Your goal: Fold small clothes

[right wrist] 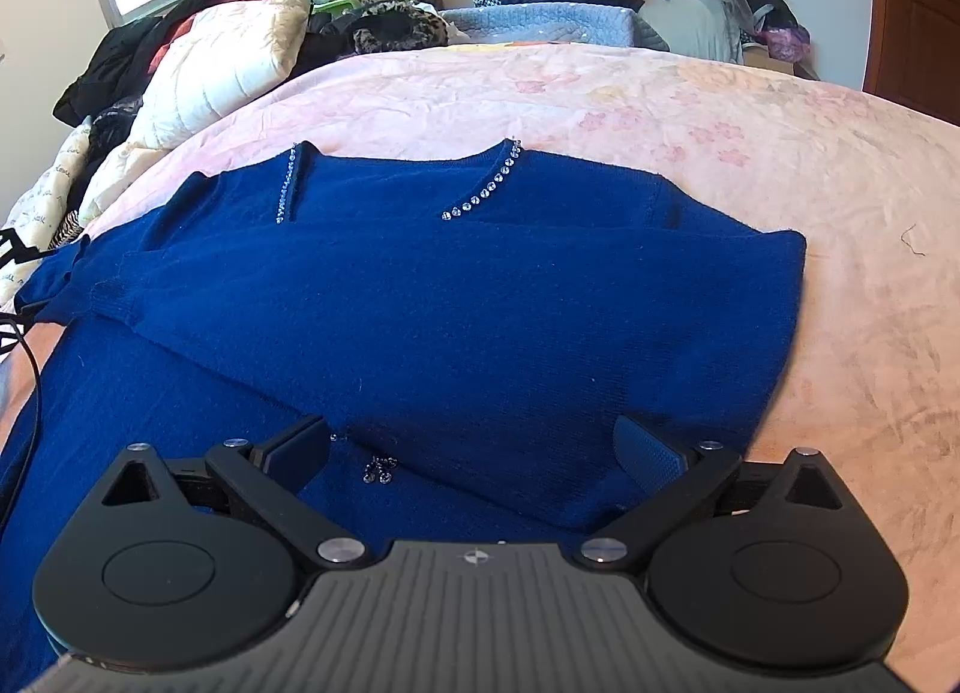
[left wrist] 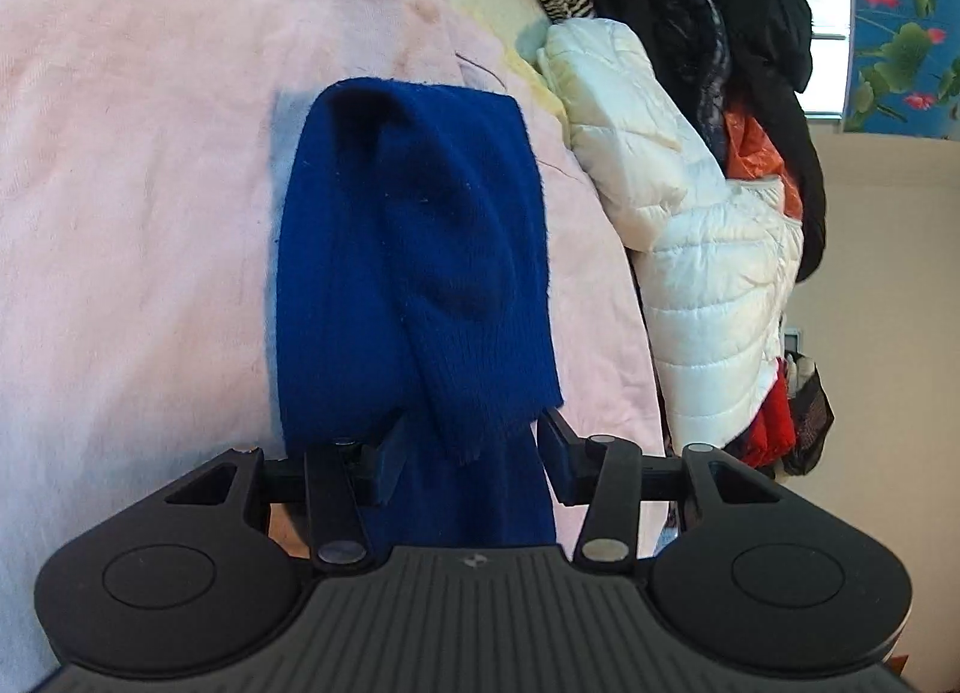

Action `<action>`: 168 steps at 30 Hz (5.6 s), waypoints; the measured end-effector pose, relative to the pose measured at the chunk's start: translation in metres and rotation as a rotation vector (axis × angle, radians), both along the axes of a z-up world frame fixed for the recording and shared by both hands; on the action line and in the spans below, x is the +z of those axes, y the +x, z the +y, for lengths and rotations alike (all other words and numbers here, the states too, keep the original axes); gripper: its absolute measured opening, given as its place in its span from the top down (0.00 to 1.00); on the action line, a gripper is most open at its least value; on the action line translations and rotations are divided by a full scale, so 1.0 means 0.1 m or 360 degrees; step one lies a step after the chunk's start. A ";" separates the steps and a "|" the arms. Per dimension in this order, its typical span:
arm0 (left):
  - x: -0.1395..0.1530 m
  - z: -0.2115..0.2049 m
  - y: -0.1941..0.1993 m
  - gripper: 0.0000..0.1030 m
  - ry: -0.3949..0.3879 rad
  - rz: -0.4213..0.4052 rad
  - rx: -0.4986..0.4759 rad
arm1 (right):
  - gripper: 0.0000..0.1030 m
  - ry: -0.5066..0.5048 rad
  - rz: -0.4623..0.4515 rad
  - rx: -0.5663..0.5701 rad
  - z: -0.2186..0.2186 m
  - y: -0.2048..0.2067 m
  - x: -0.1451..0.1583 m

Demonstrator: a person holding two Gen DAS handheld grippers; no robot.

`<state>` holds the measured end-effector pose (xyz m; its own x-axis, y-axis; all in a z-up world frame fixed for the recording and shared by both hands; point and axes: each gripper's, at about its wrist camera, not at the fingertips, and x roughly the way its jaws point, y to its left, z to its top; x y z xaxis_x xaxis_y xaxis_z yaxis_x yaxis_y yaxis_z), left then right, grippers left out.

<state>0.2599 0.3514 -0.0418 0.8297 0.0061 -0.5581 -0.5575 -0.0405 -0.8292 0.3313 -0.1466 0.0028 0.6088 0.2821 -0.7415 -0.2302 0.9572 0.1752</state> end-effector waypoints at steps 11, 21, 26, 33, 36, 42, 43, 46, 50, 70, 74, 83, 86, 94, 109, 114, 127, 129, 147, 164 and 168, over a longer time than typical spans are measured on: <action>0.23 -0.15 -0.06 0.95 -0.0048 -0.0187 -0.0068 | 0.13 -0.0016 -0.0013 -0.0052 0.04 0.01 0.04; 0.23 -1.76 -0.08 0.95 -0.0489 -0.0532 -0.0597 | 0.13 0.1669 0.0607 0.0023 0.47 0.56 -0.07; 0.15 -2.07 -0.15 0.95 -0.0522 -0.0497 -0.0714 | 0.13 0.1954 0.0926 -0.0074 0.83 0.76 -0.42; 0.18 -2.05 -0.16 0.95 -0.0495 -0.0560 -0.0759 | 0.14 0.2001 0.1149 -0.0131 1.12 0.78 -0.67; 0.11 -2.05 -0.18 0.95 -0.0495 -0.0528 -0.0782 | 0.14 0.2068 0.1189 -0.0147 1.20 0.82 -0.68; 0.06 -2.07 -0.20 0.95 -0.0494 -0.0465 -0.0817 | 0.53 0.1927 0.1058 -0.0174 1.21 0.87 -0.56; 0.06 -2.07 -0.19 0.95 -0.0485 -0.0457 -0.0826 | 0.64 0.1885 0.1045 -0.0163 1.22 0.88 -0.55; 0.11 -2.07 -0.15 0.95 -0.0408 -0.0440 -0.0877 | 0.90 0.1706 0.0934 -0.0104 1.27 0.87 -0.43; 0.26 -2.03 -0.15 0.51 -0.0220 -0.0430 -0.0938 | 0.90 0.1619 0.0734 -0.0050 1.19 0.87 -0.20; 0.20 -1.45 0.13 0.21 -0.0152 -0.0263 -0.0370 | 0.90 0.1583 0.0273 -0.0588 -1.19 0.57 0.01; 0.20 -1.55 0.06 0.34 -0.0092 -0.0166 -0.0394 | 0.90 0.1527 0.0369 -0.0688 -1.22 0.56 -0.39; 0.16 -1.65 0.07 0.59 0.0018 -0.0076 -0.0478 | 0.90 0.1557 0.0274 -0.0734 -1.44 0.53 -0.34; 0.18 -1.67 0.09 0.66 0.0076 -0.0046 -0.0502 | 0.90 0.1496 0.0350 -0.0796 -1.47 0.50 -0.58; 0.44 -1.70 -0.06 0.37 0.0182 -0.0082 -0.0763 | 0.60 0.1553 0.0386 -0.0831 -1.53 0.42 -0.62; 0.69 -2.45 0.75 0.26 0.1318 0.0140 -0.1248 | 0.94 0.0888 0.0462 -0.0454 -1.17 0.44 -0.20; 0.71 -2.54 0.78 0.26 0.1429 0.0194 -0.1294 | 0.96 0.0239 0.0377 -0.0197 -0.97 0.49 0.06; 0.91 -2.68 0.90 0.21 0.1501 0.0244 -0.1344 | 0.62 0.0407 0.0172 -0.0167 -0.66 0.56 0.24; 0.73 -2.70 0.98 0.20 0.1531 0.0310 -0.1385 | 0.63 0.0283 0.0227 -0.0119 -0.47 0.62 0.12; 1.36 -2.52 -1.45 0.07 0.1829 -0.0165 -0.1354 | 0.32 0.0659 0.0194 0.0042 -0.36 -1.04 0.35; 0.85 -1.62 -2.97 0.07 0.1809 0.0922 -0.1012 | 0.29 0.0671 0.0325 -0.0001 -0.20 -2.15 0.20; 1.03 -1.42 -3.18 0.07 0.1527 0.0615 -0.0908 | 0.29 0.0683 0.0316 -0.0050 -0.34 -2.36 0.24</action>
<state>-0.0585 0.2090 0.0607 0.6251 0.2429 -0.7418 -0.5138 0.8434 -0.1568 0.0954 -0.1803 0.0264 0.4805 0.5723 -0.6646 -0.1242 0.7945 0.5944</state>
